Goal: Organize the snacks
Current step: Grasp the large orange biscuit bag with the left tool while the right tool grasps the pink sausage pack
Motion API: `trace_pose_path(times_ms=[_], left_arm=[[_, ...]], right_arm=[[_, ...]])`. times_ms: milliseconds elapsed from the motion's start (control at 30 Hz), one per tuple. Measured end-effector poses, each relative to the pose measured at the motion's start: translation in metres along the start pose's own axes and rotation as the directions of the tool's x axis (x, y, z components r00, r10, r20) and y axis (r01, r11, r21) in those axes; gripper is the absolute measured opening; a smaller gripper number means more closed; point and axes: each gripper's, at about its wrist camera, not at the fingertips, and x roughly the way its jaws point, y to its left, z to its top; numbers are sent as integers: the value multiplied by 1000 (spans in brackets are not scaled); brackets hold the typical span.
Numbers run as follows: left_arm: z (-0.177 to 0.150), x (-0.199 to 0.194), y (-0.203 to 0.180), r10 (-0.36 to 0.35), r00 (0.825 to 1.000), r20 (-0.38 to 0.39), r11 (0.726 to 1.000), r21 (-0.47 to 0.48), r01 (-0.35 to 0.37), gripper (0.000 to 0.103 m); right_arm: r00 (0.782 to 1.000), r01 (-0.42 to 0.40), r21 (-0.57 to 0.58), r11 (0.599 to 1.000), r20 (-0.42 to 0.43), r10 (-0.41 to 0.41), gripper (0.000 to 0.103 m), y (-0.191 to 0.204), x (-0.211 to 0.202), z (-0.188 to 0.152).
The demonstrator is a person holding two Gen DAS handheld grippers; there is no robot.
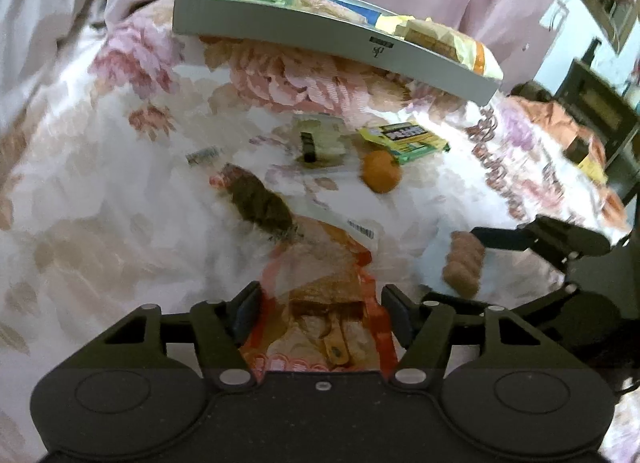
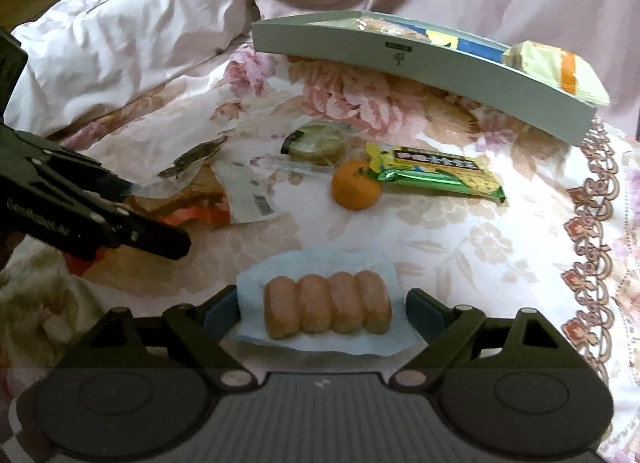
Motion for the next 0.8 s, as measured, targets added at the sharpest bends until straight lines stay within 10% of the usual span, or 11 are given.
trace_pose_path(times_ms=[500, 800], left_arm=[[-7, 11, -18, 36, 999, -20, 983, 179, -32, 75], [-8, 9, -19, 70, 997, -8, 980, 185, -68, 63]], right_arm=[[1000, 17, 21, 1000, -25, -17, 92, -10, -2, -6], [1000, 4, 43, 999, -31, -3, 91, -12, 0, -6]])
